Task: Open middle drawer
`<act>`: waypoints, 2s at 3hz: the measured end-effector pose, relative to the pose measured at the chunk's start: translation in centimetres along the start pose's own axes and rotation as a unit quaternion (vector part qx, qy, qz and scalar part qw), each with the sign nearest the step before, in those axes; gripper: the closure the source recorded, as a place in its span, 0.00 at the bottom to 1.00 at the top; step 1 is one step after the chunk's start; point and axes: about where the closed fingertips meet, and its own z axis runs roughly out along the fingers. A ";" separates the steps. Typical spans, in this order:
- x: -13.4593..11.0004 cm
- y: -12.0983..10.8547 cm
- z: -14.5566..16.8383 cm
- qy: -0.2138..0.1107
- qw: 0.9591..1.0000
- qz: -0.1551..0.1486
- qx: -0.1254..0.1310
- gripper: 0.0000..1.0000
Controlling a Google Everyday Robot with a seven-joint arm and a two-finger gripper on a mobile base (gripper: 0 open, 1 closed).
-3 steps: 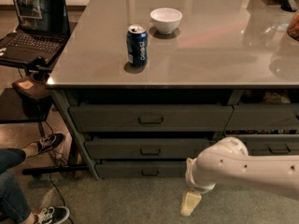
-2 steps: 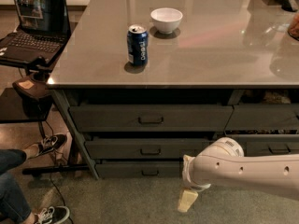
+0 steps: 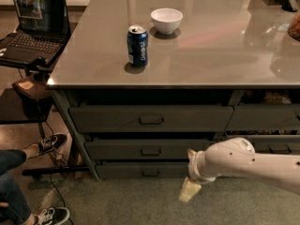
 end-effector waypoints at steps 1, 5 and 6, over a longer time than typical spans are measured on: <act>-1.7 -4.1 0.2 -0.077 0.997 0.018 0.016 0.00; -1.4 -10.0 5.5 -0.056 0.993 -0.027 0.105 0.00; -1.4 -10.0 5.5 -0.056 0.993 -0.027 0.105 0.00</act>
Offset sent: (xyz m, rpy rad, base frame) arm 0.0346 0.0026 0.0066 0.1216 -0.0497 -0.0293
